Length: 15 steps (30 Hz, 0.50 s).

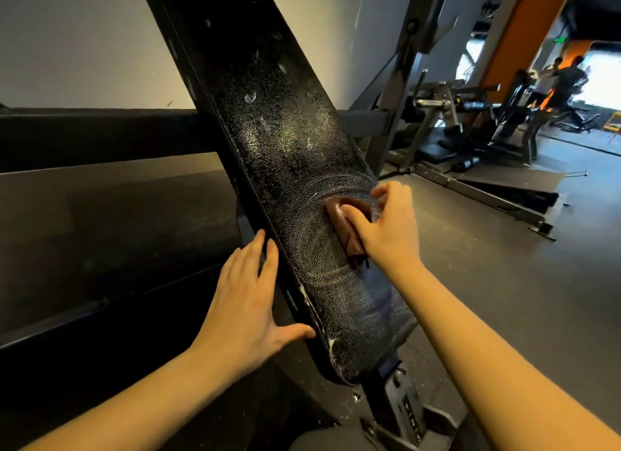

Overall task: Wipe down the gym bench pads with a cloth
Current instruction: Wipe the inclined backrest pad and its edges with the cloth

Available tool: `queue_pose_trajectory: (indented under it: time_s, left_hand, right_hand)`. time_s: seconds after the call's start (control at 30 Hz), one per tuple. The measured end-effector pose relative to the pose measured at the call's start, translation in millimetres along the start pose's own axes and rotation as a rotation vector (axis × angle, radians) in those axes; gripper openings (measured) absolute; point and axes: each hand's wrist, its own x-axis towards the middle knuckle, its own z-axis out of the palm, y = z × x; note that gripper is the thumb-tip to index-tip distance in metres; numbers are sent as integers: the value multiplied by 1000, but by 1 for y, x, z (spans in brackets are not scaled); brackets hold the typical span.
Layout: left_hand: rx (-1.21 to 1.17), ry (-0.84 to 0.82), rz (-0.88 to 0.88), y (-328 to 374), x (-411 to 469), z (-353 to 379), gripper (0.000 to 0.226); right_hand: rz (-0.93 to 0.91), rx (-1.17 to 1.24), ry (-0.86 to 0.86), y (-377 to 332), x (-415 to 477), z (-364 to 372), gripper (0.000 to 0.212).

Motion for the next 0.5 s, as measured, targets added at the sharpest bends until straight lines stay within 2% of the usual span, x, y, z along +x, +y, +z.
queue_pose_trajectory:
  time_s: [0.03,0.1,0.13,0.23,0.27,0.4,0.5]
  left_hand:
    - [3,5,2,0,0,1,141]
    - [5,22,9,1,-1,2,139]
    - [2,27,11,1,-1,2,139]
    - [-6,38,8,2,-1,1,138]
    - [-9,42,10,2,-1,1,138]
    - [-16,60,27,1,-1,1,136]
    - [-38,77,53,-5,-2,0,135]
  right_hand:
    - [-20,-42,60,-2,-8,-2,30]
    - [-76,-103,45,-9,-23,0,20]
    - [-82,-139,5,-12,-28,2,23]
    - [-70,-242,-100,-13,-35,11,53]
    - [-55,-236,-97,-13,-33,12,53]
    - [-42,-143,-15,-18,-25,15,35]
    - [-214,-29,-64,-33,-48,14,27]
